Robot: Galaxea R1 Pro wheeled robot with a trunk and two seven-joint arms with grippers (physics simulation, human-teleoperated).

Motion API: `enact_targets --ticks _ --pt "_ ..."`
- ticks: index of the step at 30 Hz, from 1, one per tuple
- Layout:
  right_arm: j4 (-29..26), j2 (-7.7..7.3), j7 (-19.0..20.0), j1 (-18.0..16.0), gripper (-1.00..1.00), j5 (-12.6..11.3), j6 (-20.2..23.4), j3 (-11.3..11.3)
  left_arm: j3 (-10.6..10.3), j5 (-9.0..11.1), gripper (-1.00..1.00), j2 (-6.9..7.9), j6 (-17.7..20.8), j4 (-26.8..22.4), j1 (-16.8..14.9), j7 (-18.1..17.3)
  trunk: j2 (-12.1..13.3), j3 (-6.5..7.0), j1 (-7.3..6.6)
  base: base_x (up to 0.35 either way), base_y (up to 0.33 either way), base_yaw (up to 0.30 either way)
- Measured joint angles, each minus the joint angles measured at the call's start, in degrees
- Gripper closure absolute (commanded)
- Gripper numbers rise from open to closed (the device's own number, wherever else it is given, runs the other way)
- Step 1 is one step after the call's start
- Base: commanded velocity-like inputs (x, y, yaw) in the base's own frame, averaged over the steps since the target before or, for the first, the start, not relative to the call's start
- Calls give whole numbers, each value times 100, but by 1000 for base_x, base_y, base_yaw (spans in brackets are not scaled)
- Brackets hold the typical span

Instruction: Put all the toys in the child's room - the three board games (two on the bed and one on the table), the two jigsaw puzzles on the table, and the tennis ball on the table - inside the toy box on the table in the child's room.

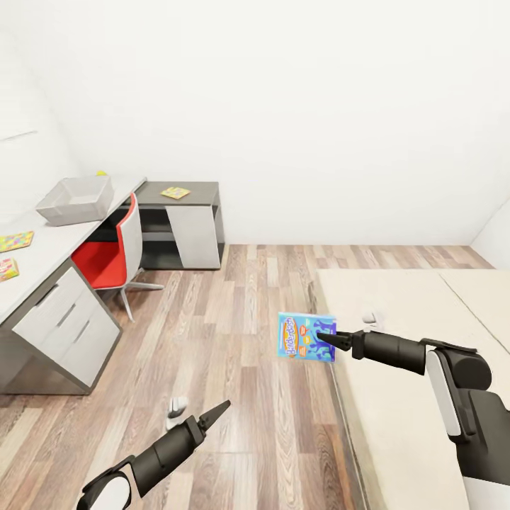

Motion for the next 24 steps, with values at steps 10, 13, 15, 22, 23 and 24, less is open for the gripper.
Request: enact_targets --ticks 10,13,15,22,23,24 --pt "6 0 -2 0 100 4 -2 0 1 -9 -100 2 -23 25 7 6 0 0 -1 246 214 0" --pt "14 0 -2 0 100 5 -2 0 1 -10 -100 1 -26 30 8 6 0 0 -1 281 180 0" --pt "20 -3 1 0 100 4 -2 0 1 -11 -100 0 -28 32 8 6 0 0 -1 288 167 0" --pt "24 -7 9 0 100 4 -1 0 1 -24 -100 -1 -30 35 8 9 0 0 -1 302 128 0" --pt "24 -7 9 0 100 5 -2 0 1 -24 -100 -1 -30 35 8 9 0 0 -1 316 79 0" --pt "24 -6 10 0 100 3 -1 0 1 -27 -100 -1 -31 35 8 10 0 0 -1 320 63 0"
